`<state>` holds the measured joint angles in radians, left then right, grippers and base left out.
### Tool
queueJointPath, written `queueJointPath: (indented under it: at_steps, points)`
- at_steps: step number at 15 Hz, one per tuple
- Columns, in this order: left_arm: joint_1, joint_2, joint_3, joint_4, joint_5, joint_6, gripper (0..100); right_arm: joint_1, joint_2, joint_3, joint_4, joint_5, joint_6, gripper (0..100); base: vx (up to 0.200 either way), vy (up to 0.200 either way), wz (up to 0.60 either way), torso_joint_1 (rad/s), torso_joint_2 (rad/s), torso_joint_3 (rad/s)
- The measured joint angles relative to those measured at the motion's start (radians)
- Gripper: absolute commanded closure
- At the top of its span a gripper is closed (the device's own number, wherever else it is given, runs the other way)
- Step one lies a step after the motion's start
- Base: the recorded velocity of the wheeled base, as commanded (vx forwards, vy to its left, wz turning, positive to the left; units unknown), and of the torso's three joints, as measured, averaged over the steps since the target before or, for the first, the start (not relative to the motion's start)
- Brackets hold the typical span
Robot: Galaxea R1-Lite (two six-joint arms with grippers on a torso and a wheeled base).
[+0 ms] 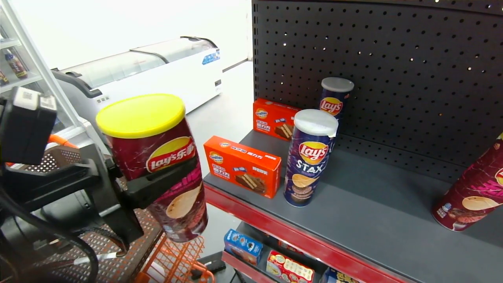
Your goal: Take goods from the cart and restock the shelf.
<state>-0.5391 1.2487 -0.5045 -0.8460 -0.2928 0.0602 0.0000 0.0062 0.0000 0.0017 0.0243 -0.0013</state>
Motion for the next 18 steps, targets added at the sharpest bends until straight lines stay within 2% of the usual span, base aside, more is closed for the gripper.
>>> queueJointPath:
  at_steps: [5, 10, 13, 16, 18]
  points:
    - [-0.133, 0.082, -0.046, -0.005, -0.001, -0.006, 100, 0.0, 0.0, 0.0, 0.0, 0.0, 0.0, 0, 0.0, 0.0, 0.0, 0.0, 0.0, 0.0]
    - [-0.161, 0.102, -0.049, -0.008, -0.068, -0.004, 100, 0.0, 0.0, 0.0, 0.0, 0.0, 0.0, 0, 0.0, 0.0, 0.0, 0.0, 0.0, 0.0]
    - [-0.203, 0.11, -0.044, -0.009, -0.102, -0.004, 100, 0.0, 0.0, 0.0, 0.0, 0.0, 0.0, 0, 0.0, 0.0, 0.0, 0.0, 0.0, 0.0]
    - [-0.216, 0.117, -0.043, -0.009, -0.175, -0.006, 100, 0.0, 0.0, 0.0, 0.0, 0.0, 0.0, 0, 0.0, 0.0, 0.0, 0.0, 0.0, 0.0]
    - [-0.217, 0.121, -0.041, -0.009, -0.183, -0.006, 100, 0.0, 0.0, 0.0, 0.0, 0.0, 0.0, 0, 0.0, 0.0, 0.0, 0.0, 0.0, 0.0]
